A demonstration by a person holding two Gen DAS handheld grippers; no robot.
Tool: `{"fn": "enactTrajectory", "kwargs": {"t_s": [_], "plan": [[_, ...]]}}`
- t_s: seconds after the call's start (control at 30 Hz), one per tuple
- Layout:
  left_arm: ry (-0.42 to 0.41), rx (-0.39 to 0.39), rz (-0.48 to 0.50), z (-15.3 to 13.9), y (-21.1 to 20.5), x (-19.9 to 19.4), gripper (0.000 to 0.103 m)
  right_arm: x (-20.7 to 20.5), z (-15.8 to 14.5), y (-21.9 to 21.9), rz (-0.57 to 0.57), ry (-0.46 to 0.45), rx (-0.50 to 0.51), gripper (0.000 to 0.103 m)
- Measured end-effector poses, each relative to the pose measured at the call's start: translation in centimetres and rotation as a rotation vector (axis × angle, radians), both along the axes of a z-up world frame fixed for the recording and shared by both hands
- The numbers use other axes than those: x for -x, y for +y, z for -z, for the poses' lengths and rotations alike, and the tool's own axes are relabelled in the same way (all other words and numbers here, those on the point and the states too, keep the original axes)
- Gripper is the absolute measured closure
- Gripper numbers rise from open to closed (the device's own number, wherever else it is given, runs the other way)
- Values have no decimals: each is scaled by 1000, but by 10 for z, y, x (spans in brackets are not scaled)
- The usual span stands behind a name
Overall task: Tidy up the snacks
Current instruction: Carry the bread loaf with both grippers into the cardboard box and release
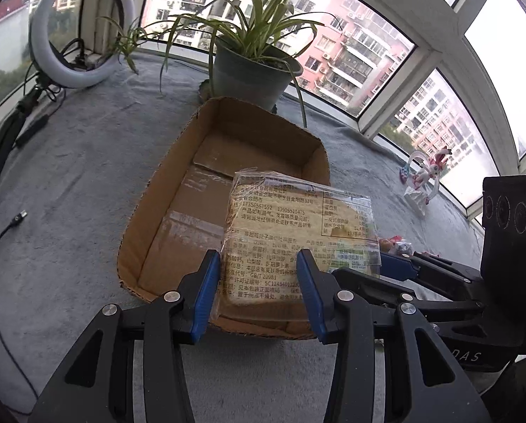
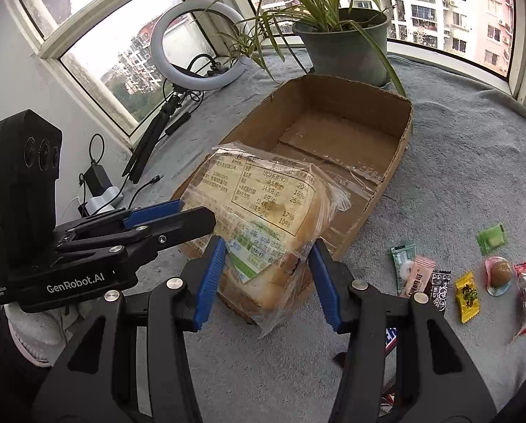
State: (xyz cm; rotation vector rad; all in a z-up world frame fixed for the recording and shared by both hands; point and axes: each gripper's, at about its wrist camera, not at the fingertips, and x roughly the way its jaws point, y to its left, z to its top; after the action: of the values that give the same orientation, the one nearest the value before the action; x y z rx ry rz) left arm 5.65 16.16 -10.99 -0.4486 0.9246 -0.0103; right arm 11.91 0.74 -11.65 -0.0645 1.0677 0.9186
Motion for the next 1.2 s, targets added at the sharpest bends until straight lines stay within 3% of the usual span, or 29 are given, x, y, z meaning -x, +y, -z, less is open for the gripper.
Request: {"fn": "enactTrajectory", "kwargs": {"t_s": [0.37,0.87,1.0,1.2], "plan": [[32,-36,-42,10,18,-1,60,-8,12,21,-26,0,31,51],[12,-81,-51,3,15,4,62,-1,2,4,-10,-65,41,50],[2,-100,-40,-2,7,7,62,4,-6,-16,24,-107,38,29],[-14,-110,-3,-7,-12,13,62,6,-14,-60,82,-151,47,27]]}}
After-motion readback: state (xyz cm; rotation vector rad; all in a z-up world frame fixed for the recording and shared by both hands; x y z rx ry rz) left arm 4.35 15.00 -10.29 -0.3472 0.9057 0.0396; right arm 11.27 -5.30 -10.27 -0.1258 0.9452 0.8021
